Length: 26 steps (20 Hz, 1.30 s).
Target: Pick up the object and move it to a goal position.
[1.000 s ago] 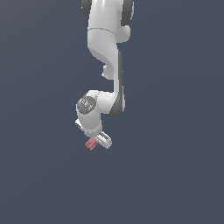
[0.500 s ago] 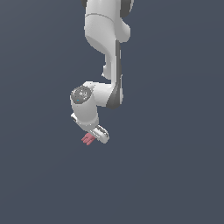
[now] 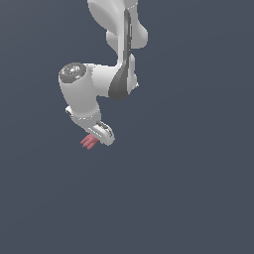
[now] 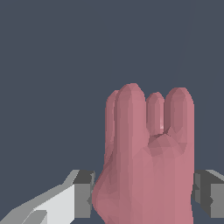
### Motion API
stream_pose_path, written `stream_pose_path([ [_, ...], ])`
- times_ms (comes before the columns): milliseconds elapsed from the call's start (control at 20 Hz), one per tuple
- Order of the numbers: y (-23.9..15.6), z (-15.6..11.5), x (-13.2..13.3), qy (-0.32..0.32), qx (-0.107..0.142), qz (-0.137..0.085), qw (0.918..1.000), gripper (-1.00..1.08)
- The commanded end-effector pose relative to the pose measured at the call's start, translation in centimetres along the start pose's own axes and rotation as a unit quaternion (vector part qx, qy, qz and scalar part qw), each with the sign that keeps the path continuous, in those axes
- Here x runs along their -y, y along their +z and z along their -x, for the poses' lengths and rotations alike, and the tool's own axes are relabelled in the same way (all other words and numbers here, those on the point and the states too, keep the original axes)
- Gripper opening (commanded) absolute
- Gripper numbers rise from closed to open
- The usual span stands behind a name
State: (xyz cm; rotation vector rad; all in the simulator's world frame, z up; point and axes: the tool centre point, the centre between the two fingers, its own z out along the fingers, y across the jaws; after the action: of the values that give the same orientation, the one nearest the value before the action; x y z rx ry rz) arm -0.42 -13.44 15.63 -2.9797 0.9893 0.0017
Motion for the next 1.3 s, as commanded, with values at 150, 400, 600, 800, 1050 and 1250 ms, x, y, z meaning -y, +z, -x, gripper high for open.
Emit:
stream_pose_path([
  [150,-6.4,0.1,-2.8,0.001,0.000,0.000,1.0000,-1.00],
  [400,-12.1,0.1,-5.2,0.001,0.000,0.000,1.0000,-1.00],
  [600,-16.1,0.1,-6.9,0.001,0.000,0.000,1.0000,-1.00],
  [800,-19.2,-0.1,-8.2,0.001,0.000,0.000,1.0000,-1.00],
  [1050,-21.9,-0.2,-9.2,0.000,-0.001,0.001,1.0000,-1.00],
  [1250,-22.9,-0.3,-9.6,0.000,-0.001,0.001,1.0000,-1.00],
])
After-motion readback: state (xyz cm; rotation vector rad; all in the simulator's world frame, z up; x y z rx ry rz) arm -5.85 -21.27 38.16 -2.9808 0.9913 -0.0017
